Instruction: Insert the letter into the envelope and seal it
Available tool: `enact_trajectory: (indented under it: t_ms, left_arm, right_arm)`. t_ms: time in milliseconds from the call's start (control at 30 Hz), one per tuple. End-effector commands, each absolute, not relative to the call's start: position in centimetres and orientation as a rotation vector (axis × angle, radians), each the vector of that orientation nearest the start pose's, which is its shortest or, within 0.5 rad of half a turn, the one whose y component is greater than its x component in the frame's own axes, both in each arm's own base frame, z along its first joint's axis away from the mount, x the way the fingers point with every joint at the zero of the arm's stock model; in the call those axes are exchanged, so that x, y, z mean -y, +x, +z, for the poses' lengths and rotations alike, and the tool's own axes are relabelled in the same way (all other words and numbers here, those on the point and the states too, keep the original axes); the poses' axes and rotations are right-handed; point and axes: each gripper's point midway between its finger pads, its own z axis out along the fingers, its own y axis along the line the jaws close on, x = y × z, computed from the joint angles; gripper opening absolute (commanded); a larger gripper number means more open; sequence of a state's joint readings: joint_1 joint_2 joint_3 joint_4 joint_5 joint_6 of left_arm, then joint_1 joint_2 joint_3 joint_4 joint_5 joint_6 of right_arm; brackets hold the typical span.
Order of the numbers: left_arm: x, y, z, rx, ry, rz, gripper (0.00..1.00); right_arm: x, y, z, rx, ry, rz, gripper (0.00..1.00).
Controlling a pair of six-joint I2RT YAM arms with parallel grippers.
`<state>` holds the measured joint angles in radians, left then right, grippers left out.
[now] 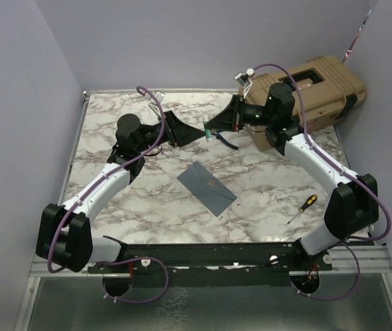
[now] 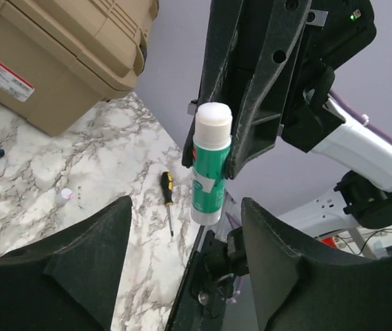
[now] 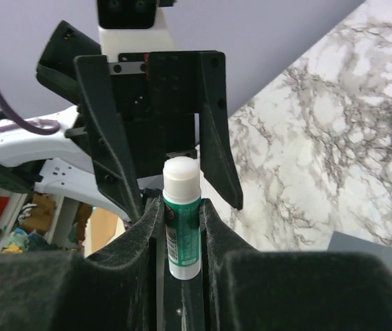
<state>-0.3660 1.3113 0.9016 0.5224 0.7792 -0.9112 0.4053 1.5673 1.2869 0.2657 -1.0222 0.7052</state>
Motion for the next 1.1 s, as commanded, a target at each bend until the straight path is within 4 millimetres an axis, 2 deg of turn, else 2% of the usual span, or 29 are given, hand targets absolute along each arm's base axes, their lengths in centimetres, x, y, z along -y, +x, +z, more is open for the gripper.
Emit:
enact_trajectory:
  t_ms: [0, 367, 567, 867, 900, 967, 1000, 1067]
  left_arm:
    - [27.6, 29.8, 32.4, -1.681, 0.256, -1.625, 0.64]
    - [28.2, 28.7, 32.6, -1.679, 0.25, -1.741, 0.5]
    - [28.4, 28.8, 32.1, -1.695, 0.237, -1.749, 0.34]
    - [28.9, 28.3, 31.4, -1.716, 0.264, -1.764, 0.32]
    - [28.9, 28.3, 31.5, -1.713, 0.268, -1.763, 0.27]
    - [28.9, 28.3, 31.6, -1.704, 0.272, -1.755, 0.06]
    - [28.8, 28.4, 31.8, -1.697, 0.271, -1.749, 0.0]
    - [28.7, 28.6, 32.0, -1.686, 0.256, -1.737, 0.0]
  right_arm:
    - [-32.1, 30.1, 34.7, -1.692, -0.658, 1.72, 0.16]
    - [-32.8, 29.3, 34.2, -1.711, -0.655, 1.735, 0.16]
    - [-33.1, 29.0, 34.2, -1.72, -0.65, 1.748, 0.17]
    - [-33.4, 29.0, 33.7, -1.749, -0.617, 1.754, 0.18]
    - [-33.4, 29.0, 33.7, -1.752, -0.614, 1.753, 0.18]
    - [-33.4, 29.0, 33.6, -1.756, -0.61, 1.754, 0.18]
    - [-33.4, 28.9, 33.6, -1.759, -0.608, 1.754, 0.19]
    - [-33.3, 28.9, 33.4, -1.776, -0.599, 1.745, 0.25]
